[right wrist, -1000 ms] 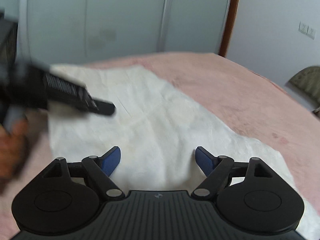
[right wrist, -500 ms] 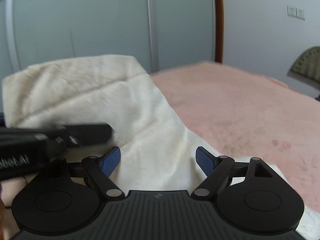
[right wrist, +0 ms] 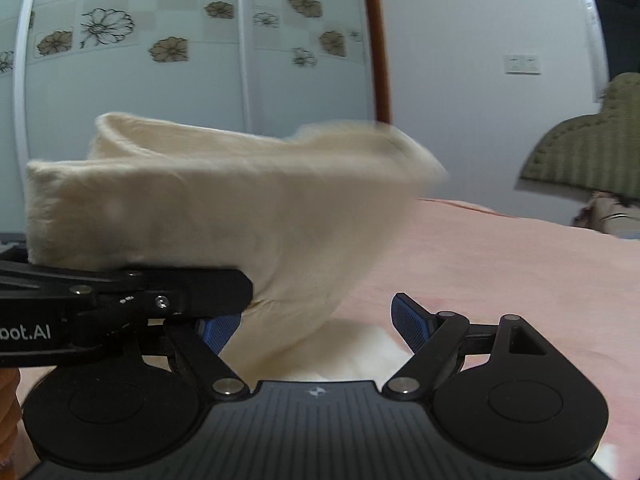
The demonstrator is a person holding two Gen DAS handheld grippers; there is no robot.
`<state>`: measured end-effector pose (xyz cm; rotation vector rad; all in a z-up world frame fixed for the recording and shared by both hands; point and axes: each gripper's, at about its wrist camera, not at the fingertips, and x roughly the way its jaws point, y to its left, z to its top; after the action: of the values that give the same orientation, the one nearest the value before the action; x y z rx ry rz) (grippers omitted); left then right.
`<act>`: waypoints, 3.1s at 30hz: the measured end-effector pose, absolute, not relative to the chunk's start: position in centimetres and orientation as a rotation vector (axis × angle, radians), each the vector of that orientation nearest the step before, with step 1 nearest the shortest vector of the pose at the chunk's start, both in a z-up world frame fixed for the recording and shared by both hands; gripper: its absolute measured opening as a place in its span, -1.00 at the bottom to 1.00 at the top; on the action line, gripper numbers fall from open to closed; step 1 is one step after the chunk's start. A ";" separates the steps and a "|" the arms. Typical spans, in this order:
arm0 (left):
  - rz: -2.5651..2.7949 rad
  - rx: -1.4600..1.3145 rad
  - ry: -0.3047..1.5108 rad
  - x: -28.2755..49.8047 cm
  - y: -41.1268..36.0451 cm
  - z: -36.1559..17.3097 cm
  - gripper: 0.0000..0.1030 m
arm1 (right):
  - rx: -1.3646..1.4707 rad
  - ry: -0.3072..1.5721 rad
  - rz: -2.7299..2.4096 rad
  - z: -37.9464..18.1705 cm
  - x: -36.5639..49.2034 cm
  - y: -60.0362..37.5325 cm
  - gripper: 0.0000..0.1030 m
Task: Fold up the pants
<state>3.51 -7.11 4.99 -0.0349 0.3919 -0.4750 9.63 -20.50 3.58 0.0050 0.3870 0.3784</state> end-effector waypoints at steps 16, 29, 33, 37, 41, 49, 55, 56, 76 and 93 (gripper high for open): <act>-0.669 0.052 0.502 3.8 -18.9 -0.3 -0.66 | -0.060 0.479 0.218 -0.3 4.9 -29.6 0.61; -0.669 0.067 0.527 4.1 -20.2 -1.1 -0.60 | -0.025 0.493 0.187 -1.7 3.5 -31.0 0.61; -0.677 0.074 0.535 4.2 -20.3 -1.2 -0.60 | -0.015 0.499 0.180 -1.9 3.0 -31.1 0.61; -0.691 0.078 0.538 3.8 -20.3 -1.4 -0.59 | -0.016 0.507 0.174 -1.9 2.6 -31.1 0.61; -0.707 0.094 0.543 3.4 -20.2 -1.8 -0.59 | -0.022 0.516 0.180 -2.0 1.6 -30.8 0.61; -0.779 0.145 0.602 3.1 -21.2 -3.6 0.00 | -0.035 0.614 0.158 -3.1 -1.1 -31.4 0.61; -0.837 0.105 0.627 2.7 -20.1 -3.3 0.54 | -0.028 0.671 0.042 -1.6 -4.4 -34.1 0.72; -0.863 0.097 0.612 2.4 -19.6 -2.9 0.63 | -0.035 0.678 -0.004 -1.3 -4.6 -34.5 0.72; -0.527 0.158 0.667 8.1 -8.4 -3.2 0.81 | 0.065 0.682 0.165 -1.3 3.8 -31.8 0.72; -0.714 -0.502 0.952 17.4 3.0 -5.6 0.93 | 0.799 0.730 0.334 -5.5 1.6 -43.3 0.95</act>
<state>17.41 2.99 -5.60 -0.5016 0.9521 -0.7138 1.57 -43.32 -5.53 0.7994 0.7305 0.3345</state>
